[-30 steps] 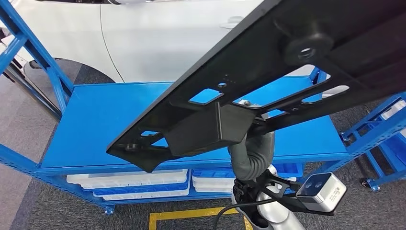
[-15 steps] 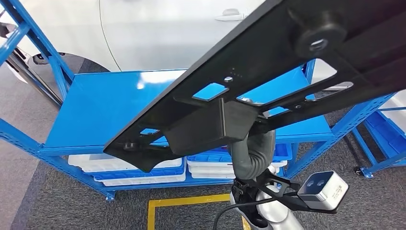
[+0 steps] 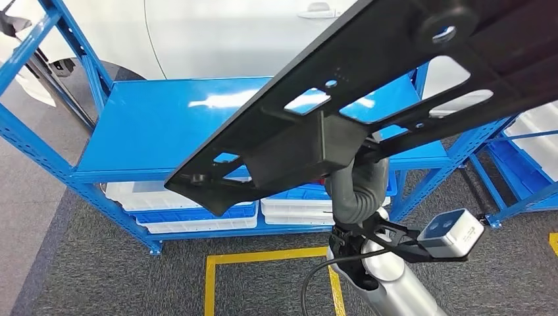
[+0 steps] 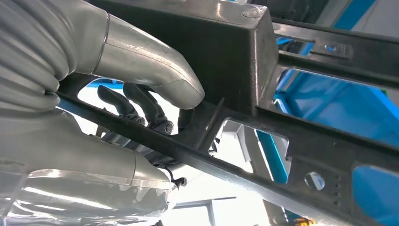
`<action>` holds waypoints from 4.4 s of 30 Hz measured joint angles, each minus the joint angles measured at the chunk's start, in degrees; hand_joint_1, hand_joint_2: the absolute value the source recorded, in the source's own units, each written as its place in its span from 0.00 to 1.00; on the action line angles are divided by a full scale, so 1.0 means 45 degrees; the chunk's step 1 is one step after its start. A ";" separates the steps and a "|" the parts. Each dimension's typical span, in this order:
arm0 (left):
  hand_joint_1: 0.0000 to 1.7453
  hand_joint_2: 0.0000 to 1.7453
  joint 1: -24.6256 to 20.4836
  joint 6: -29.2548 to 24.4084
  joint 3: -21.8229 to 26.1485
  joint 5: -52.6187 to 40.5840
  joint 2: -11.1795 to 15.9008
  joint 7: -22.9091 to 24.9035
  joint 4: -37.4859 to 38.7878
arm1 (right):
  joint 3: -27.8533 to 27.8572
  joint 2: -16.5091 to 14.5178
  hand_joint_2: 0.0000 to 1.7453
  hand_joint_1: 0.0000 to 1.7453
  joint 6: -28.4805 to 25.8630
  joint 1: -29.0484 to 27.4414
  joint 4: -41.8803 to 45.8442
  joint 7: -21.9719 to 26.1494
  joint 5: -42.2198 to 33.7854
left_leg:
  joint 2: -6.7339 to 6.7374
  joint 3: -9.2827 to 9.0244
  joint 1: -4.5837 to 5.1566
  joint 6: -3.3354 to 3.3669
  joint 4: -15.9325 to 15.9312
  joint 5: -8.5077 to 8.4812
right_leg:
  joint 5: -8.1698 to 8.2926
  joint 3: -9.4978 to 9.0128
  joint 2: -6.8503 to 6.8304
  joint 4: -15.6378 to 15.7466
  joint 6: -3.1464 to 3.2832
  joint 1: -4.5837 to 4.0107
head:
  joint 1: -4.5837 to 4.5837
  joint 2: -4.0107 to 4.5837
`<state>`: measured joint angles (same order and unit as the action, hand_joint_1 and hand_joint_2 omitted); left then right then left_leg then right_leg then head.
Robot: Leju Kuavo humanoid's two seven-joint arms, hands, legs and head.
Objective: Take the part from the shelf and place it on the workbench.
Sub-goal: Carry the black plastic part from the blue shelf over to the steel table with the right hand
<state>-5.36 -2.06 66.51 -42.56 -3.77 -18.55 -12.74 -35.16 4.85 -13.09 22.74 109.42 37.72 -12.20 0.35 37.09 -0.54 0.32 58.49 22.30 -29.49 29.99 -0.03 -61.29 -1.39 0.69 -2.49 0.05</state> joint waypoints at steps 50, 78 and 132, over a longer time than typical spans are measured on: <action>0.00 1.00 -0.0008 -0.1462 0.0208 -0.0421 -0.0264 0.0174 0.0000 | 0.2153 0.1528 1.00 1.00 0.3189 -0.1653 0.1385 0.0513 0.0810 | -0.0607 -0.1355 -0.0018 0.0016 -0.0387 0.0846 | 0.0912 0.0752 0.1211 0.0797 0.0199 -0.0039 | 0.0002 0.0003; 0.00 1.00 -0.0011 -0.0880 0.0170 -0.0368 0.0135 0.0215 0.0000 | 0.3419 -0.0098 1.00 1.00 0.4558 -0.2288 0.3225 0.0493 0.1798 | -0.1061 -0.1391 -0.0009 -0.0095 -0.0132 0.1146 | 0.1191 0.1101 0.1378 0.0622 0.0443 -0.0057 | 0.0003 0.0001; 0.00 1.00 0.0136 -0.0849 0.0089 -0.1101 -0.0146 0.0944 0.0005 | 0.3529 -0.0301 1.00 1.00 0.3340 -0.3293 0.2999 0.0491 0.2449 | 0.0094 -0.0044 0.0011 -0.0313 0.3066 0.2901 | 0.0950 0.0737 0.0243 0.0904 0.0654 -0.0082 | 0.0005 0.0002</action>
<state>-4.75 -5.88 66.91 -47.52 -4.42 -14.30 -12.72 -19.28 3.49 1.94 7.92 122.91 39.93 -1.18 0.78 36.89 -0.49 -1.09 72.29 35.36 -25.22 33.31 1.07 -57.22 1.55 0.33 -2.47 0.07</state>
